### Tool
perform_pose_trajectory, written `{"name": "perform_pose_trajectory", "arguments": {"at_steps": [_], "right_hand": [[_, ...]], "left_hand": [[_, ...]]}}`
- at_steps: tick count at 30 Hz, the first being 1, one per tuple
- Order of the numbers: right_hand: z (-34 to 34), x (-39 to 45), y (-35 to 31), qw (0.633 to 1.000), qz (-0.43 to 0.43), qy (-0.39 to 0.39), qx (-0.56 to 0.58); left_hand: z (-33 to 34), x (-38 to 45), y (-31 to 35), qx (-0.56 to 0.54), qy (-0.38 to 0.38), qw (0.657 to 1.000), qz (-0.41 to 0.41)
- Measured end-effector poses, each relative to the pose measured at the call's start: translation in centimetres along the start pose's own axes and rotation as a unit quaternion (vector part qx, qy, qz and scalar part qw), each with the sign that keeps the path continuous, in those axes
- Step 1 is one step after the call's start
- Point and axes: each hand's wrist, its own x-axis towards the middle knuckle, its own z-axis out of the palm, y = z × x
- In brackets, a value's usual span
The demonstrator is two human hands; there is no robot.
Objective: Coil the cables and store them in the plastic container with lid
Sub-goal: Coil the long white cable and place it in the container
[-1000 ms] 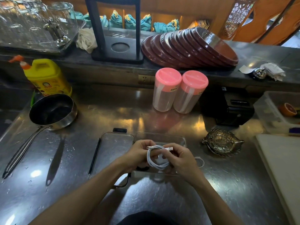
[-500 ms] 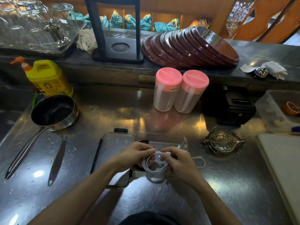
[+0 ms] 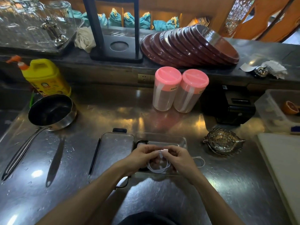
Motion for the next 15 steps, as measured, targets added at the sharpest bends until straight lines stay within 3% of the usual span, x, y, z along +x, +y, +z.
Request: {"name": "perform_pose_trajectory", "arguments": {"at_steps": [4,8,15], "right_hand": [[-0.3,0.6,0.3,1.000,0.012,0.014,-0.014],[-0.9,1.0,0.8,0.999,0.025,0.021,-0.038],[-1.1,1.2,1.1,0.999,0.026,0.037,-0.021]], "left_hand": [[-0.1,0.6,0.0,-0.046,0.045,0.998,-0.023],[-0.5,0.5,0.1,-0.018,0.012,1.000,-0.020],[-0.3,0.7,0.1,-0.048,0.033,0.998,-0.040]]}}
